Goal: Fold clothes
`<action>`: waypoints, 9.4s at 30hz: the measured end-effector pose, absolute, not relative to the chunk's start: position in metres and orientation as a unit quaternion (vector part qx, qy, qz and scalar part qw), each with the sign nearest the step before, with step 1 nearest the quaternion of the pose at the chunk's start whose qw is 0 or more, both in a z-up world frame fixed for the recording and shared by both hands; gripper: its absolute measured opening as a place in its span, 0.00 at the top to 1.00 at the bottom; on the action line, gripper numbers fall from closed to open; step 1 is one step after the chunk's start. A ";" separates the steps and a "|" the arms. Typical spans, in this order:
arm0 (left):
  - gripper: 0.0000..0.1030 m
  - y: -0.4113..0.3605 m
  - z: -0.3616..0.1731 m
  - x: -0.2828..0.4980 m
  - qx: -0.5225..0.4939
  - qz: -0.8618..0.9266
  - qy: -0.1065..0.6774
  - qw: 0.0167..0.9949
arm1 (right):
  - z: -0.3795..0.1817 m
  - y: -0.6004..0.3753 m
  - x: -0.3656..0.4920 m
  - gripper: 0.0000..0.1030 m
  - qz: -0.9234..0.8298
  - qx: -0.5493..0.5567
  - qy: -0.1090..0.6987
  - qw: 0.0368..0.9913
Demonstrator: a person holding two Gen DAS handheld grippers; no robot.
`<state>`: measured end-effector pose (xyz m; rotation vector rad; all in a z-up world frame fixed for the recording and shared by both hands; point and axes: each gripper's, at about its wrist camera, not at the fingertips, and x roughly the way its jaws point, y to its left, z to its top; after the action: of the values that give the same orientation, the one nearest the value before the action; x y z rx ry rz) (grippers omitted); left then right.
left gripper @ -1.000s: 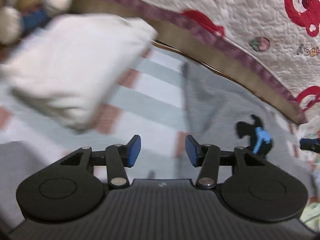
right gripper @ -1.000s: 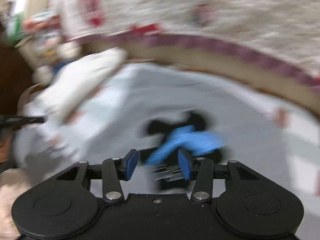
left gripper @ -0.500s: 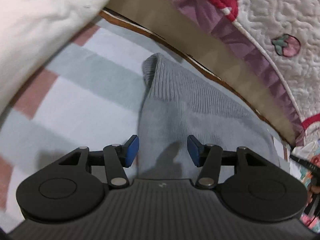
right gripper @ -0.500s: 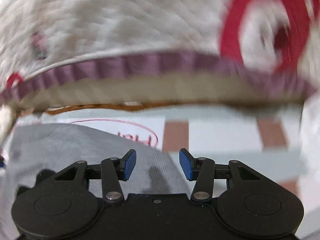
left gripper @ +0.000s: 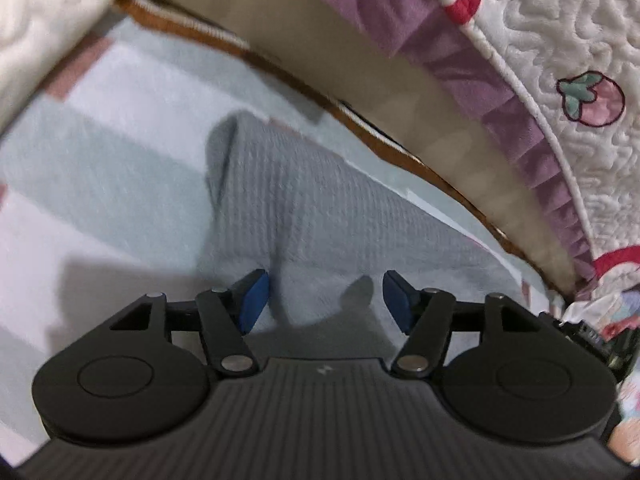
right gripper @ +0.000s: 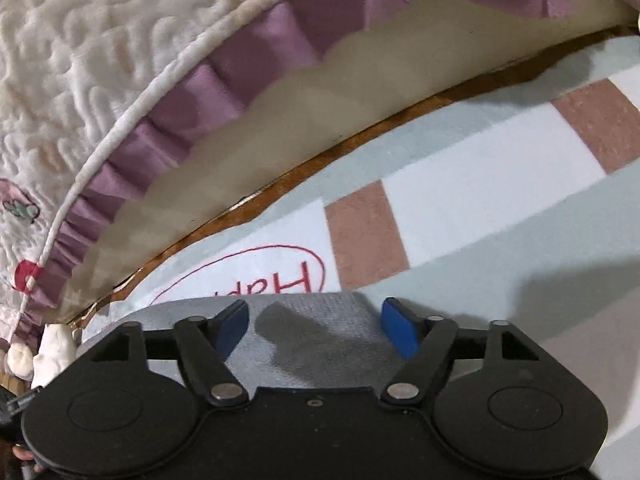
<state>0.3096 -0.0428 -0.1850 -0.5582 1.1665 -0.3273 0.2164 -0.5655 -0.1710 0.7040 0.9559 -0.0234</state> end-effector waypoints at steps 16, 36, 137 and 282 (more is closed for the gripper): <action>0.98 -0.048 -0.128 0.216 -0.231 -0.290 0.440 0.818 | -0.113 -0.513 0.123 0.84 0.113 0.279 0.366 0.881; 0.45 0.004 -0.114 0.130 -0.180 -0.242 0.492 0.817 | -0.080 -0.474 0.065 0.52 0.156 0.254 0.447 0.843; 0.38 -0.021 -0.195 0.268 -0.061 -0.158 0.461 0.871 | -0.112 -0.525 0.177 0.47 -0.087 -0.002 0.424 0.901; 0.97 0.224 -0.067 -0.076 -0.073 0.160 0.365 0.914 | -0.091 -0.309 -0.064 0.55 0.226 0.086 0.442 0.864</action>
<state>-0.0762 0.2242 -0.0670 -0.1495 0.7519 0.3305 -0.0641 -0.3090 -0.0907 0.1797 0.9263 0.4732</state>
